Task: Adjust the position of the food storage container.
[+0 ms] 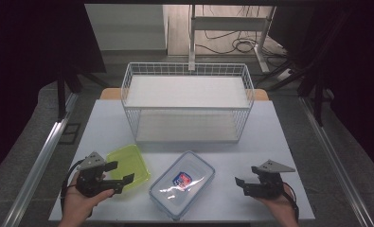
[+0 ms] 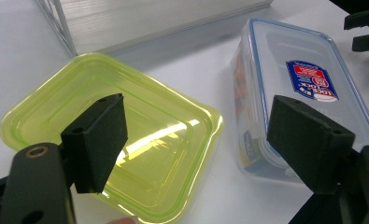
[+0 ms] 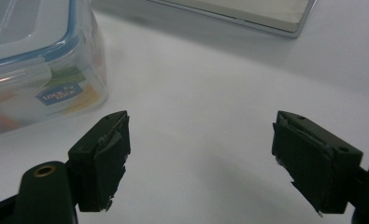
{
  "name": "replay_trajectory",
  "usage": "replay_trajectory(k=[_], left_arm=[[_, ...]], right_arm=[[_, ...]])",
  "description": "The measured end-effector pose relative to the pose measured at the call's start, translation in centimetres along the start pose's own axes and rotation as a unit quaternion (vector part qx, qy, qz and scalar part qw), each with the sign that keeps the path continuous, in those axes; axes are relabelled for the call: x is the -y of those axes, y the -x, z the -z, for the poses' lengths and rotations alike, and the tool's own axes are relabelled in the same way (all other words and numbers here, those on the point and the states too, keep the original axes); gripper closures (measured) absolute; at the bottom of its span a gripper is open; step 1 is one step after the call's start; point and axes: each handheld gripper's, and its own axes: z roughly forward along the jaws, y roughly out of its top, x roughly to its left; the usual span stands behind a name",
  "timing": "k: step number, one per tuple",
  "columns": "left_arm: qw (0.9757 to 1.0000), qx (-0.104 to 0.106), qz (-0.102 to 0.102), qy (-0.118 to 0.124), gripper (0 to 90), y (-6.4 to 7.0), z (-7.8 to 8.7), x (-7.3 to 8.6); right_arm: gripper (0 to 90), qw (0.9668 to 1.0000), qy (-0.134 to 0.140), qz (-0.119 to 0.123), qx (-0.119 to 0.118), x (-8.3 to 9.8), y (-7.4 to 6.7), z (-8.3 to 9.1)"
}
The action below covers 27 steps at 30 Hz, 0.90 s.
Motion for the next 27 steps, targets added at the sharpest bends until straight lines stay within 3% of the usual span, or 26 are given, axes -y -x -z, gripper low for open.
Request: replay_trajectory(k=[3, 5, 6, 7, 11, 12, 13, 14, 15, 22, 27], left_arm=[[1.0, -0.002, 0.0, -0.002, 22.1, 0.0, -0.1, 0.0], [1.0, 0.002, -0.005, -0.007, 28.2, 0.1, -0.2, 0.2], [0.9999, 0.003, -0.006, -0.008, 34.0, 0.1, -0.2, 0.2], [0.9999, 0.006, -0.012, -0.011, 45.8, 0.3, -0.1, 0.3], [0.9995, 0.015, -0.022, -0.019, 68.3, 0.5, 0.0, 0.5], [0.9992, 0.021, -0.025, -0.022, 68.3, 0.7, 0.0, 0.7], [0.9988, 0.029, -0.029, -0.026, 79.9, 0.8, 0.1, 0.9], [0.9985, 0.034, -0.031, -0.028, 79.9, 0.9, 0.1, 1.0], [0.9979, 0.041, -0.037, -0.035, 87.7, 1.2, 0.0, 1.4], [0.9958, 0.061, -0.053, -0.043, 90.0, 2.3, 0.2, 2.4], [0.9924, 0.081, -0.07, -0.062, 90.0, 3.6, -0.5, 3.1]], right_arm=[[19.8, 1.0, -0.001, 0.001, 0.0, 0.1, 0.1, 0.0], [20.0, 1.0, -0.002, 0.001, 0.003, 0.2, 0.2, 0.1], [20.2, 1.0, -0.001, 0.0, 0.004, 0.2, 0.2, 0.1], [20.5, 1.0, -0.001, 0.0, 0.008, 0.1, 0.3, 0.1], [20.9, 0.9999, 0.0, 0.001, 0.013, 0.0, 0.3, 0.1], [21.0, 0.9999, 0.001, 0.001, 0.013, 0.0, 0.2, 0.1], [21.2, 0.9999, 0.001, 0.001, 0.012, -0.1, 0.1, 0.2], [21.2, 0.9999, 0.001, 0.001, 0.012, -0.1, 0.1, 0.2], [21.3, 0.9999, 0.002, 0.0, 0.011, -0.2, -0.1, 0.2], [21.4, 0.9999, 0.003, 0.009, 0.005, -0.5, -0.5, 0.0], [21.5, 1.0, 0.001, 0.002, 0.006, -0.4, -0.1, -0.1]])
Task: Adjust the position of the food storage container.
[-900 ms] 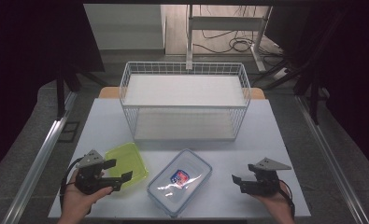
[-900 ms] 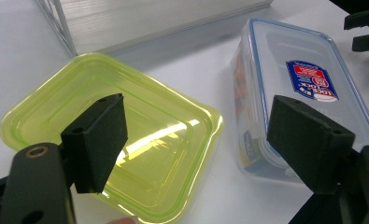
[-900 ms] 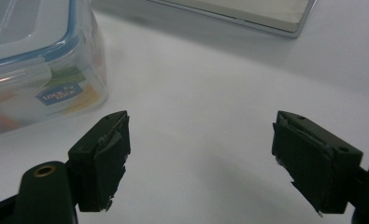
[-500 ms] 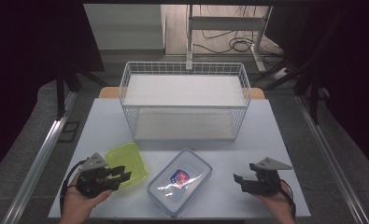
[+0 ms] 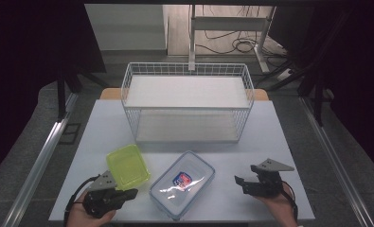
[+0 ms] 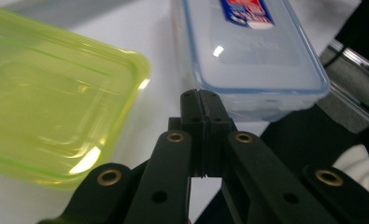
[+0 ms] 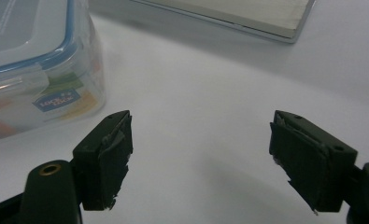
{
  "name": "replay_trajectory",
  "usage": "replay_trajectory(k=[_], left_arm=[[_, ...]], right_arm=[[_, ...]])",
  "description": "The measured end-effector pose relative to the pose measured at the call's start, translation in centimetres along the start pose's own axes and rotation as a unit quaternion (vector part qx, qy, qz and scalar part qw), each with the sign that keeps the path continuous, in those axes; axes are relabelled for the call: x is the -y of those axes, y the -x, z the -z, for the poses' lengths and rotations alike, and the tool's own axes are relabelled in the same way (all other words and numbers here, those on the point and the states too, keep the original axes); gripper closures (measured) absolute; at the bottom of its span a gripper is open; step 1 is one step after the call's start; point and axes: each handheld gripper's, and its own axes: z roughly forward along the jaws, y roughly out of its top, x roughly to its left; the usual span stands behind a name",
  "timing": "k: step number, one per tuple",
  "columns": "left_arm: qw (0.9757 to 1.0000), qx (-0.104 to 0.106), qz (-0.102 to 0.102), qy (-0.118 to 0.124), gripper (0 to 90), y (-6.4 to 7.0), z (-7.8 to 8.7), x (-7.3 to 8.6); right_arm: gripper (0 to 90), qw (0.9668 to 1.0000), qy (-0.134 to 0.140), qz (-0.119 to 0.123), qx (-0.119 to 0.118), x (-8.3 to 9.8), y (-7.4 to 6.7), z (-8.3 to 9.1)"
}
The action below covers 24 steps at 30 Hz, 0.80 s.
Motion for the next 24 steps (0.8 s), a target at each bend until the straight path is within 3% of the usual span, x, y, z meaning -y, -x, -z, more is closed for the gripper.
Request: replay_trajectory(k=[8, 16, 24], left_arm=[[0.9986, 0.025, -0.025, -0.039, 90.0, 1.9, -2.2, 0.5], [0.9971, 0.027, -0.025, -0.066, 90.0, 2.1, -4.4, 0.5], [0.9971, 0.019, -0.017, -0.072, 90.0, 2.0, -5.3, 0.2]], right_arm=[[21.6, 1.0, 0.007, -0.003, 0.002, -0.1, 0.2, 0.3], [21.7, 1.0, 0.007, -0.002, 0.001, 0.0, 0.2, 0.5], [21.7, 1.0, 0.006, -0.002, 0.004, 0.2, 0.3, 0.6]])
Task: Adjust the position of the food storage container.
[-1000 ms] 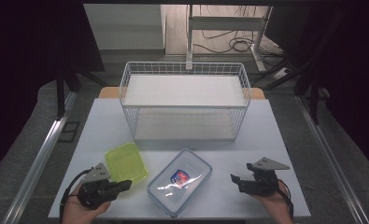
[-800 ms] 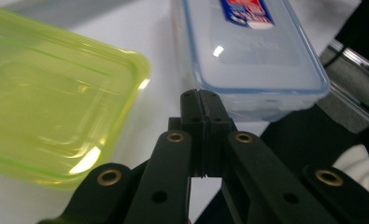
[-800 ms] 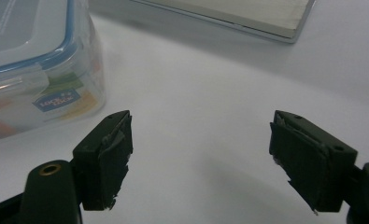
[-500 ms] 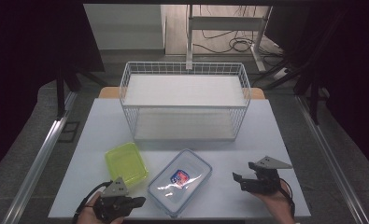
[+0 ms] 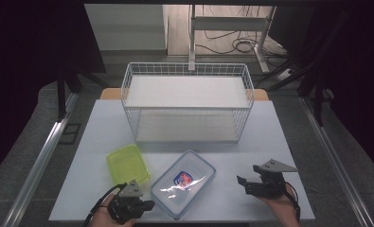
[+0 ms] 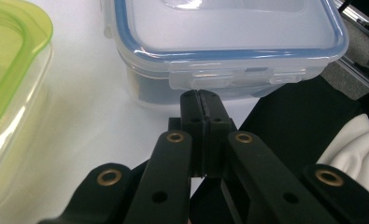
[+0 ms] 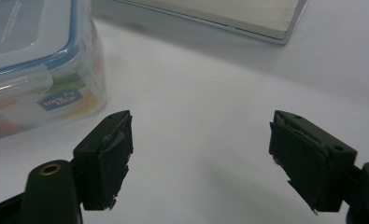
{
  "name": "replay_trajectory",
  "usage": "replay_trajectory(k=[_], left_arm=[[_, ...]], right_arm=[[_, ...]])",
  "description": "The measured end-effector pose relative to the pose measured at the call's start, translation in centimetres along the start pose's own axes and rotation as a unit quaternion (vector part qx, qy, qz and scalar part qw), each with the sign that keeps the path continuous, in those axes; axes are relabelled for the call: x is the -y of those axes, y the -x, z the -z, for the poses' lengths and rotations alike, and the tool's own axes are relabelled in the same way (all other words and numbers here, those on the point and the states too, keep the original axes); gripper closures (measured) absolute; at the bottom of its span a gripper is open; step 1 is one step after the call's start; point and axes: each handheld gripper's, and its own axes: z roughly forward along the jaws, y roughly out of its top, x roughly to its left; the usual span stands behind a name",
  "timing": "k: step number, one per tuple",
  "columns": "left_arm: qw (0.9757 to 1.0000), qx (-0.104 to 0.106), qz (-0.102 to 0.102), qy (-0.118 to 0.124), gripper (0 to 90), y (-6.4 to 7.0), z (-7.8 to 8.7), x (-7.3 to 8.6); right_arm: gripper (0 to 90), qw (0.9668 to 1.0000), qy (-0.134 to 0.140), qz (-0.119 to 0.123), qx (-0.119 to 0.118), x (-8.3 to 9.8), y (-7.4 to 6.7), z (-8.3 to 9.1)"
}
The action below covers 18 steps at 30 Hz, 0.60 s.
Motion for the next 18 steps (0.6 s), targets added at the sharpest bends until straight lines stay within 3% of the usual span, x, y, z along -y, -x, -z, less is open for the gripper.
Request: replay_trajectory(k=[9, 18], left_arm=[[0.9999, -0.004, 0.009, 0.007, 90.0, -0.4, -0.9, -0.9], [0.9996, -0.016, 0.019, 0.011, 90.0, -0.9, -1.9, -2.3]], right_arm=[[22.1, 1.0, 0.001, 0.003, -0.003, -0.2, -0.1, -0.2], [32.0, 0.9998, 0.012, 0.003, -0.015, -1.3, -0.3, 0.0]])
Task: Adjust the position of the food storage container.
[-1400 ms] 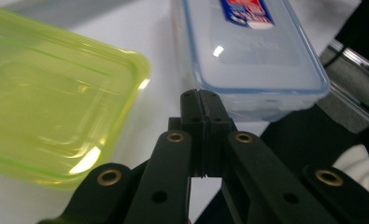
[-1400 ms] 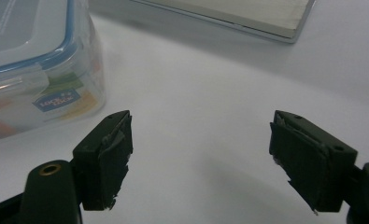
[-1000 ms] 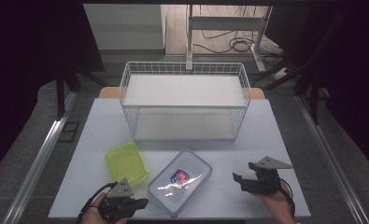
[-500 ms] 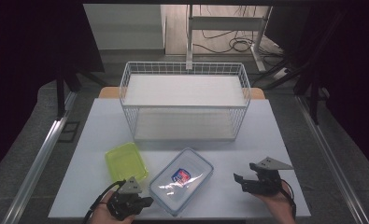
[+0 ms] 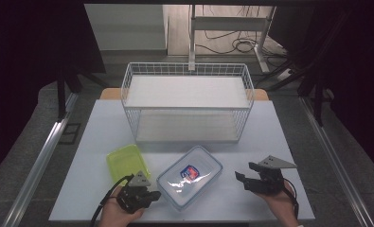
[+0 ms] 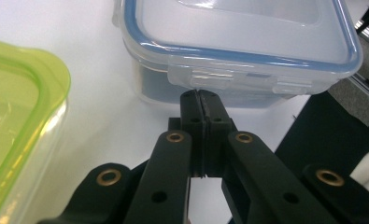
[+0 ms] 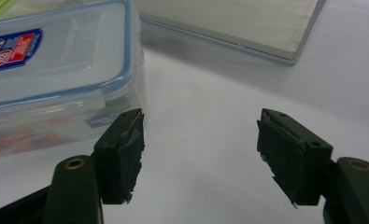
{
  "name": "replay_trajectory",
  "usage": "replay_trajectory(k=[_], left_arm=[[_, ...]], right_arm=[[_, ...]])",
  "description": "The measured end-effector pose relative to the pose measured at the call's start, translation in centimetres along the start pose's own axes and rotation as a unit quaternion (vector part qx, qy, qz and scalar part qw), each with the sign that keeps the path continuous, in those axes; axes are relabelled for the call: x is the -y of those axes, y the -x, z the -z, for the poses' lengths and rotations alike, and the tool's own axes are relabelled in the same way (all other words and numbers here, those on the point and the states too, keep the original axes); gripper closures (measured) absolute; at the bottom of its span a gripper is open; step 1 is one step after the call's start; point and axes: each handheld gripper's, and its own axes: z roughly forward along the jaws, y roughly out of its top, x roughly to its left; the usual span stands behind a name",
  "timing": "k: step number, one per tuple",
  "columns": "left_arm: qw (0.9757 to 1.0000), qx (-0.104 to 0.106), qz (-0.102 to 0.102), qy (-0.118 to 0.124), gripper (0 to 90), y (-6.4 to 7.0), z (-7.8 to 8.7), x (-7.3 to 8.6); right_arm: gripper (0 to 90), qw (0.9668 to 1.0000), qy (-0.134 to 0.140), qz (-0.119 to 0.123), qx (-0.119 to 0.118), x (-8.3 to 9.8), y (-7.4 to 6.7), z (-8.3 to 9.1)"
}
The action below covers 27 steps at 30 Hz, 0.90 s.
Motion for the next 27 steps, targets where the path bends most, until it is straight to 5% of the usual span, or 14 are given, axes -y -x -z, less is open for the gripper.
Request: replay_trajectory(k=[10, 20, 21, 22, 23, 27], left_arm=[[0.9999, -0.012, 0.007, 0.004, 90.0, -0.2, -1.0, -1.4], [0.9997, -0.013, 0.01, 0.016, 83.1, -0.1, -1.0, -2.0], [0.9997, -0.014, 0.01, 0.018, 72.7, -0.1, -0.8, -2.0], [0.9995, -0.016, 0.013, 0.024, 72.7, 0.1, -0.6, -1.9], [0.9991, -0.018, 0.016, 0.036, 60.7, 0.3, -0.1, -1.7], [0.9986, -0.02, 0.024, 0.042, 45.0, 0.7, 0.5, -1.4]], right_arm=[[37.7, 1.0, 0.0, -0.007, -0.005, -0.1, 0.3, 0.1], [64.7, 0.9998, -0.008, -0.001, -0.017, -1.5, 0.1, -0.2], [75.7, 0.9996, -0.011, 0.004, -0.025, -2.3, -0.1, -0.5], [75.7, 0.9996, -0.011, 0.004, -0.025, -2.3, -0.1, -0.5], [84.6, 0.9992, -0.014, 0.017, -0.033, -3.5, -0.5, -1.0], [88.8, 0.9975, -0.019, 0.044, -0.051, -5.7, -1.3, -2.5]])
